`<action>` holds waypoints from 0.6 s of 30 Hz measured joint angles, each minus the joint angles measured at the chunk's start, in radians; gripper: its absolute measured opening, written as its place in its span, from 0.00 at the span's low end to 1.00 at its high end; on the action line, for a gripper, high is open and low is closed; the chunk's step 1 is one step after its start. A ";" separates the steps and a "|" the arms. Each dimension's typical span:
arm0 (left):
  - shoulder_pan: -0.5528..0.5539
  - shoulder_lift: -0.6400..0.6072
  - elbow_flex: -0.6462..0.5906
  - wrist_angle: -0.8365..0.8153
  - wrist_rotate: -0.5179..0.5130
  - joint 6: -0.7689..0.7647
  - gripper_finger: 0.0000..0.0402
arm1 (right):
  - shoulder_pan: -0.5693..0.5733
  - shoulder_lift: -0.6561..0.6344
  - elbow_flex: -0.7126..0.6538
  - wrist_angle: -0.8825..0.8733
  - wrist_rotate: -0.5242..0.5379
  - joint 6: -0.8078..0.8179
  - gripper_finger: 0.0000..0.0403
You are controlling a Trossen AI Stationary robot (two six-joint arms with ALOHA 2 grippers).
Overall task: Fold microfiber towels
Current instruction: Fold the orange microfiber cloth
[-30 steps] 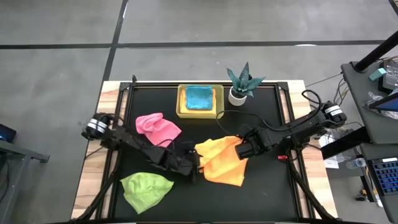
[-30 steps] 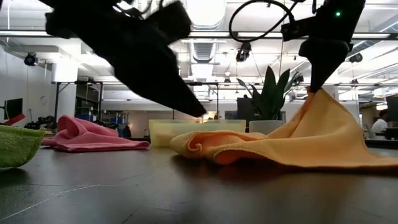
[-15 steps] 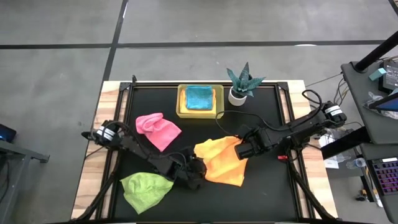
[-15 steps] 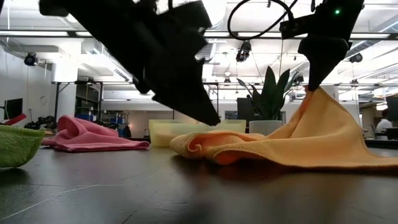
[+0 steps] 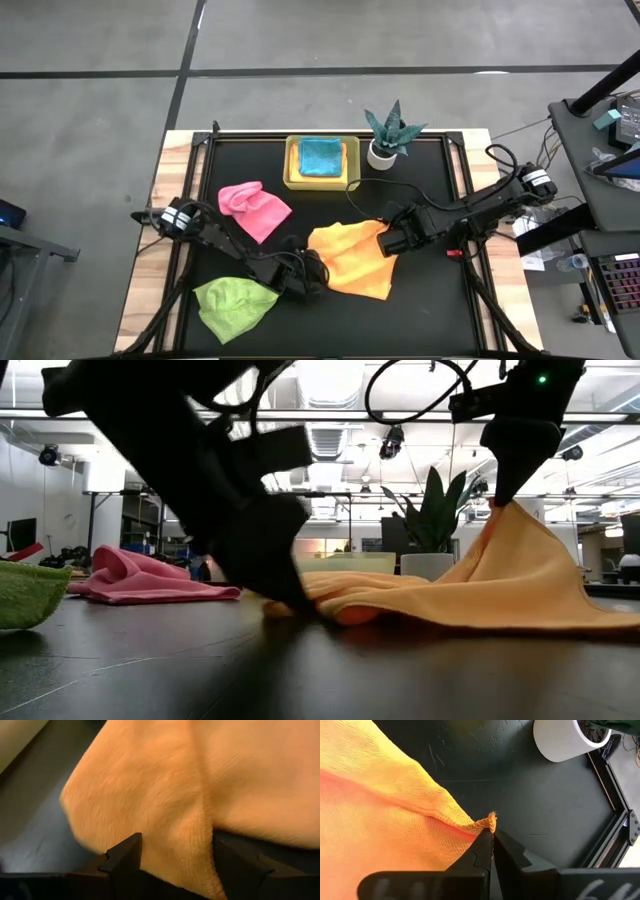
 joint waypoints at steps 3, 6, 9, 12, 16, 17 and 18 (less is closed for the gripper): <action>0.000 -0.010 0.002 -0.125 -0.014 -0.047 0.50 | 0.000 0.000 -0.001 -0.002 0.000 -0.005 0.02; 0.000 -0.011 0.001 -0.188 -0.018 -0.058 0.42 | 0.000 0.000 -0.001 -0.002 0.000 -0.010 0.02; 0.001 -0.012 -0.005 -0.194 -0.017 -0.051 0.30 | 0.000 0.000 -0.002 -0.001 0.000 -0.011 0.02; 0.005 -0.012 -0.005 -0.201 -0.012 -0.013 0.15 | 0.000 0.000 -0.002 0.000 0.000 -0.024 0.02; 0.007 -0.028 0.000 -0.254 -0.005 0.049 0.02 | 0.002 -0.001 0.011 -0.004 -0.001 -0.061 0.02; 0.007 -0.043 0.005 -0.285 -0.002 0.067 0.02 | 0.006 -0.005 0.021 -0.003 0.000 -0.073 0.02; 0.007 -0.062 0.015 -0.318 -0.002 0.077 0.01 | 0.011 -0.009 0.033 -0.004 0.001 -0.083 0.02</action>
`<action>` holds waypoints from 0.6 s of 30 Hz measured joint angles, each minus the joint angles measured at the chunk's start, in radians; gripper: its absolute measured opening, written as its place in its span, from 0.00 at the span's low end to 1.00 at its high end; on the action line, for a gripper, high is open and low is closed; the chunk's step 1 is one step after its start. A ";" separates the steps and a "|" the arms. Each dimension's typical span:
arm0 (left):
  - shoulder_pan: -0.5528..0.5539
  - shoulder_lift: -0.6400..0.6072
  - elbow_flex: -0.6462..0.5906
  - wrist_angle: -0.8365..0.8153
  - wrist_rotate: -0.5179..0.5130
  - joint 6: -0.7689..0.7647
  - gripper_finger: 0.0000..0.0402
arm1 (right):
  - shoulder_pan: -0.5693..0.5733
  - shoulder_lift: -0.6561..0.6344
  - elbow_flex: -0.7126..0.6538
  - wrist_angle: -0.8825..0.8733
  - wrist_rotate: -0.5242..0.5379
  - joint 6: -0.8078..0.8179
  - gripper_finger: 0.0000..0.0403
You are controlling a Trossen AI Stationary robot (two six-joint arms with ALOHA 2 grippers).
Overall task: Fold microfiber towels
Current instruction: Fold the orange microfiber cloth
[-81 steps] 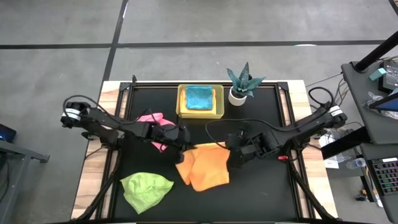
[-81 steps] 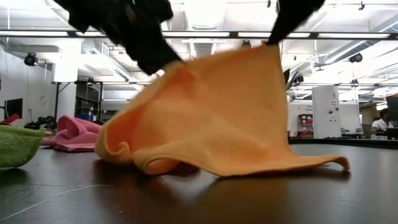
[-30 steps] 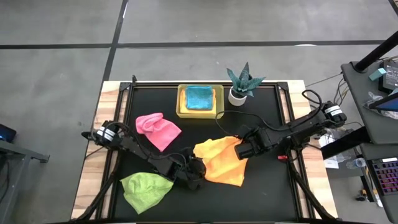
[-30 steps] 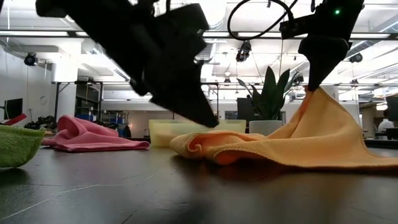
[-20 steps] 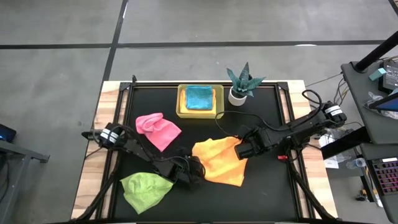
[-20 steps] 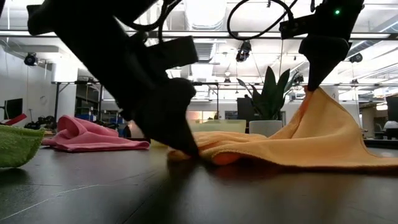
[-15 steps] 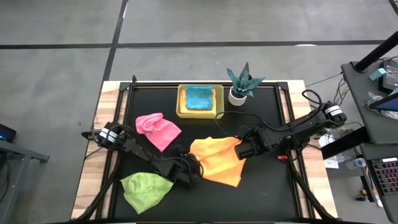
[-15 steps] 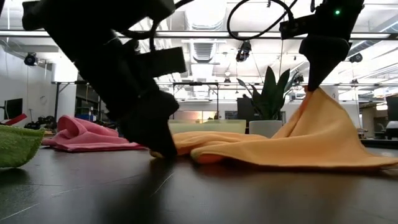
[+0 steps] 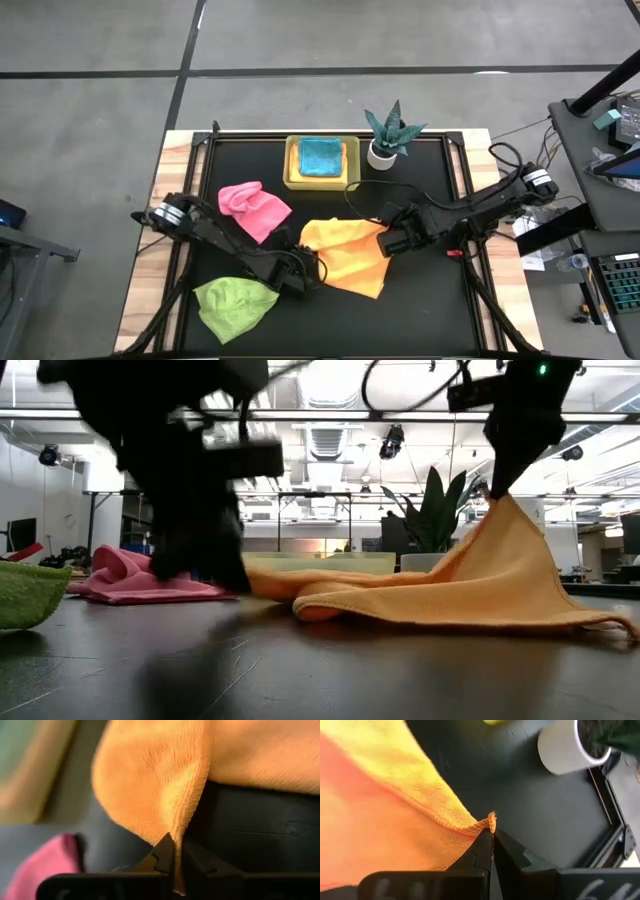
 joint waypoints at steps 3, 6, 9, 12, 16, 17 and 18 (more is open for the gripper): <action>0.000 -0.098 0.011 -0.113 -0.002 0.020 0.00 | 0.021 -0.017 0.048 -0.002 0.008 -0.060 0.02; 0.000 -0.218 0.011 -0.162 -0.003 0.106 0.00 | 0.038 -0.041 0.110 -0.008 0.024 -0.125 0.02; 0.000 -0.360 0.011 -0.171 -0.005 0.218 0.00 | 0.049 -0.073 0.187 -0.010 0.033 -0.182 0.02; 0.000 -0.503 0.011 -0.164 -0.002 0.359 0.00 | 0.057 -0.109 0.267 -0.009 0.050 -0.240 0.02; 0.000 -0.683 0.011 -0.164 0.074 0.523 0.00 | 0.060 -0.163 0.374 -0.019 0.049 -0.307 0.02; 0.000 -0.724 0.011 -0.165 0.094 0.548 0.00 | 0.060 -0.178 0.396 -0.022 0.050 -0.321 0.02; 0.000 -0.762 0.011 -0.165 0.113 0.563 0.00 | 0.060 -0.192 0.418 -0.023 0.050 -0.341 0.02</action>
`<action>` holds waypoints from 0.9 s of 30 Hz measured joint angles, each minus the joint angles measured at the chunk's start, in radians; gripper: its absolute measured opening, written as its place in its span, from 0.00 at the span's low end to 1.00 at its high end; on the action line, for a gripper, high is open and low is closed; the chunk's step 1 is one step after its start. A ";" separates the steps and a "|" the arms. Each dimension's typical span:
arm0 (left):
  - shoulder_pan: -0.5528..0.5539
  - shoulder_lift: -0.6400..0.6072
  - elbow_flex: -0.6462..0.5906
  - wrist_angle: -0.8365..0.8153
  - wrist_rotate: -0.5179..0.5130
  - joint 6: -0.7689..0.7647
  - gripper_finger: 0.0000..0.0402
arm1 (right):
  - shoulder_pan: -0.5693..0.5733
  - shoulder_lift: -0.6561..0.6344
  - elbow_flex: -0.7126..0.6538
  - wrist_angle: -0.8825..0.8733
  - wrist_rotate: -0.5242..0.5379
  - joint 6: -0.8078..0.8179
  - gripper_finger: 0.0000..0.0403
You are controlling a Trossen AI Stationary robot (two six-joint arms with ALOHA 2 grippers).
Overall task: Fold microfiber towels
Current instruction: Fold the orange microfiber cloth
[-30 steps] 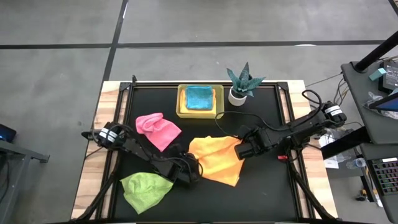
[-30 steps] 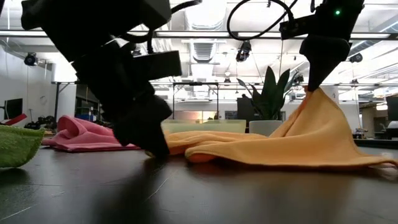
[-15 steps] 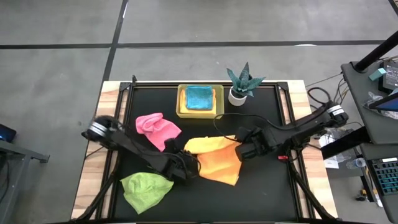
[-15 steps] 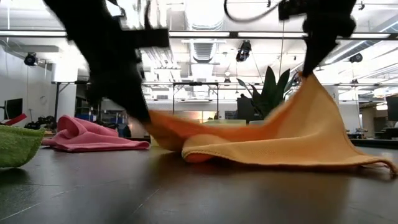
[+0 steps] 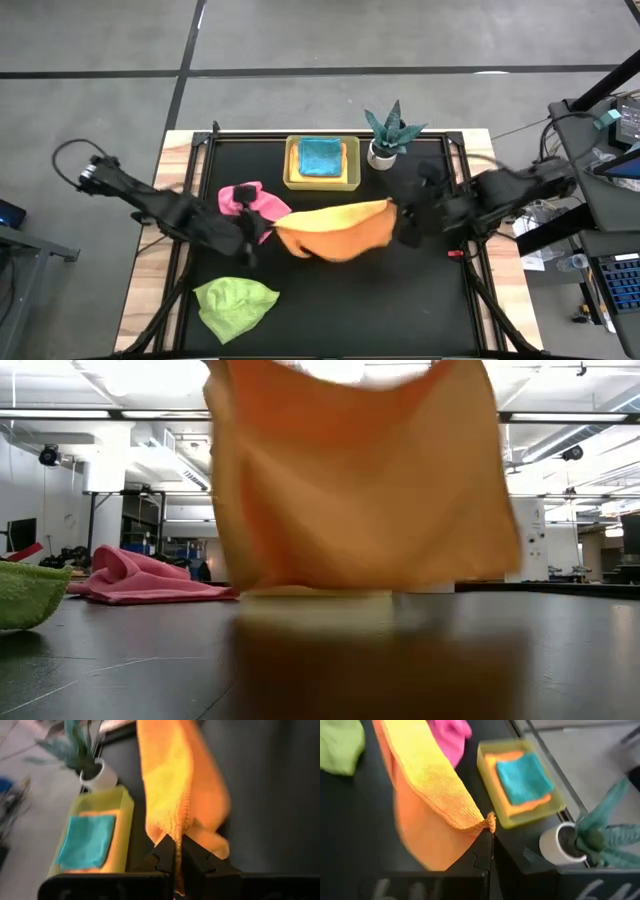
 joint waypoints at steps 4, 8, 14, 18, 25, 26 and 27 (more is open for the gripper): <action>0.002 -0.137 -0.002 0.000 0.098 0.043 0.00 | 0.000 -0.049 0.064 -0.002 0.040 -0.053 0.02; 0.002 -0.225 -0.015 0.008 0.190 0.071 0.00 | -0.001 -0.092 0.082 -0.015 0.083 -0.063 0.02; 0.002 -0.255 -0.038 0.028 0.200 0.116 0.00 | 0.001 -0.107 0.065 0.004 -0.016 -0.109 0.02; 0.007 -0.216 -0.045 0.027 0.197 0.223 0.00 | -0.003 -0.100 0.053 0.001 0.006 -0.121 0.02; 0.048 -0.115 -0.047 0.008 -0.046 0.495 0.00 | -0.010 -0.091 0.043 -0.014 0.167 -0.119 0.02; 0.064 -0.104 -0.047 0.001 -0.077 0.553 0.00 | -0.010 -0.092 0.043 -0.016 0.203 -0.119 0.02; 0.081 -0.094 -0.047 -0.003 -0.093 0.600 0.00 | -0.012 -0.092 0.043 -0.021 0.226 -0.119 0.02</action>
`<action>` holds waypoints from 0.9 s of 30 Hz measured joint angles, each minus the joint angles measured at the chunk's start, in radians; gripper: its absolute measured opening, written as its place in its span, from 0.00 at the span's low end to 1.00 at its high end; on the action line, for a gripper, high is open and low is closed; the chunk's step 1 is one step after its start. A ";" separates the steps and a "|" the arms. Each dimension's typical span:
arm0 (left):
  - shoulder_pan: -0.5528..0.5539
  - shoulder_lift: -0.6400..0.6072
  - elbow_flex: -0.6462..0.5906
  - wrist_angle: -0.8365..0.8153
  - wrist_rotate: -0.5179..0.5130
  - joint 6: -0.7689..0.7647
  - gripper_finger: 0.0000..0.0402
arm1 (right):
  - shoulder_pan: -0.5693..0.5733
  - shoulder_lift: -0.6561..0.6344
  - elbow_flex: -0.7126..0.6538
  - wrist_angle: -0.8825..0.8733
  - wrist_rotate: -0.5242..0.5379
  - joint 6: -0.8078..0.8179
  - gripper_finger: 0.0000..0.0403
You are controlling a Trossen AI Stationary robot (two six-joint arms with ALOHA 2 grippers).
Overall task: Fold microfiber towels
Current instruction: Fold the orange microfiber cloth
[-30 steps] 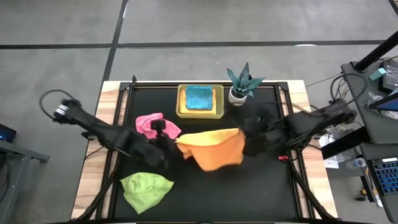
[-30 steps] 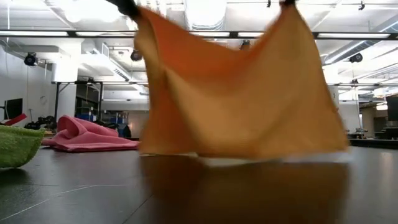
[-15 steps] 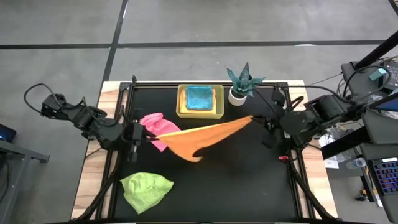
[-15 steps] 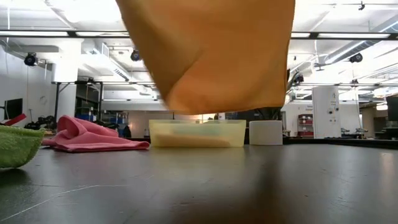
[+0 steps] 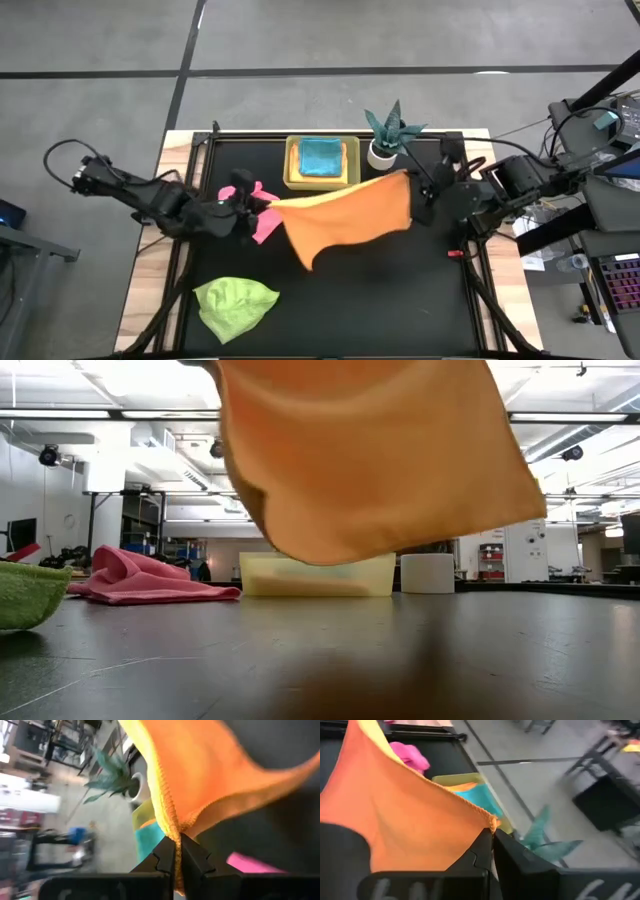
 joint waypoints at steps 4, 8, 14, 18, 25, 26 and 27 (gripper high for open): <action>0.076 0.017 0.003 0.003 0.033 0.065 0.00 | -0.001 -0.003 0.000 -0.025 0.014 0.002 0.02; 0.125 0.017 0.001 0.003 0.183 0.064 0.00 | 0.000 -0.001 -0.003 -0.068 -0.014 0.043 0.02; 0.112 0.062 -0.008 0.045 0.370 0.003 0.00 | 0.008 -0.001 -0.091 -0.082 -0.214 0.131 0.02; 0.079 0.137 -0.049 0.105 0.401 -0.048 0.00 | 0.046 -0.001 -0.215 -0.048 -0.359 0.192 0.02; 0.010 0.319 -0.162 0.407 0.516 -0.049 0.00 | 0.135 0.001 -0.446 0.124 -0.630 0.331 0.02; 0.003 0.350 -0.167 0.466 0.550 -0.049 0.00 | 0.146 0.002 -0.474 0.145 -0.664 0.356 0.02; -0.002 0.380 -0.169 0.514 0.582 -0.051 0.00 | 0.156 0.002 -0.501 0.168 -0.688 0.379 0.02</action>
